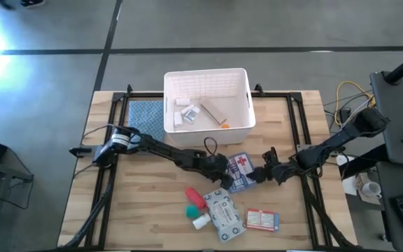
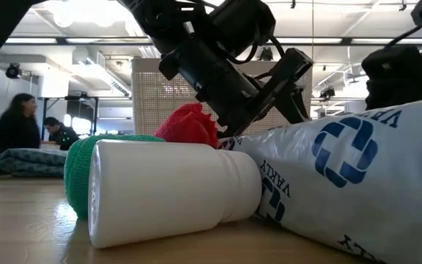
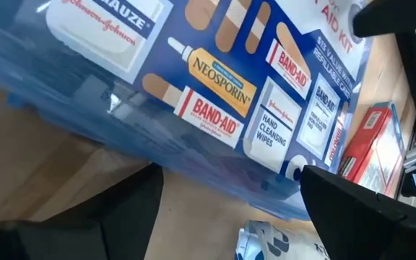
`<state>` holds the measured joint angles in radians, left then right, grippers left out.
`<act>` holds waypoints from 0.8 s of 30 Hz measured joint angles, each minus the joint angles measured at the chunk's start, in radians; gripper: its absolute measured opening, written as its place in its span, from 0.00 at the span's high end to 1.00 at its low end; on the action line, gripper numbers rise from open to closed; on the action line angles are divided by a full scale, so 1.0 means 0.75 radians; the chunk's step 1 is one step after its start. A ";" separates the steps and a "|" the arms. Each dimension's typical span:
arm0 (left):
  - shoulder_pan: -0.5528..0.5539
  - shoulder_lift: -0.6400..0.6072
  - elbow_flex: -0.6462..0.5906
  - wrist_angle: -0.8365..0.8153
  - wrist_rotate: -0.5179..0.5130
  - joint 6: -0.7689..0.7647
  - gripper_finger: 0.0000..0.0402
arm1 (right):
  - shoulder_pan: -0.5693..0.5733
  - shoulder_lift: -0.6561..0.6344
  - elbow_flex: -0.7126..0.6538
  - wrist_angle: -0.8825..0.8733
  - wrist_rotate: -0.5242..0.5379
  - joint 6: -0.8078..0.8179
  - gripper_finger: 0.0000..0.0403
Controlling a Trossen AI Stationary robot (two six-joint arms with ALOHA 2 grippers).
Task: Pick & place medical supplies in basket/bin
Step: Put the blue first aid kit into the white container
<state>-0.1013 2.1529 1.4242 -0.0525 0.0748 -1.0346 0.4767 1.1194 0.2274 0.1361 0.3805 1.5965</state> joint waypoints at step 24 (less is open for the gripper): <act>0.023 0.000 0.001 0.024 -0.024 0.031 0.25 | 0.006 -0.008 0.309 -0.246 -0.253 -0.199 0.19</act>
<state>-0.0841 2.1529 1.4246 -0.0344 0.0565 -1.0110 0.4808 1.1133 0.4592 -0.0481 0.1905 1.4470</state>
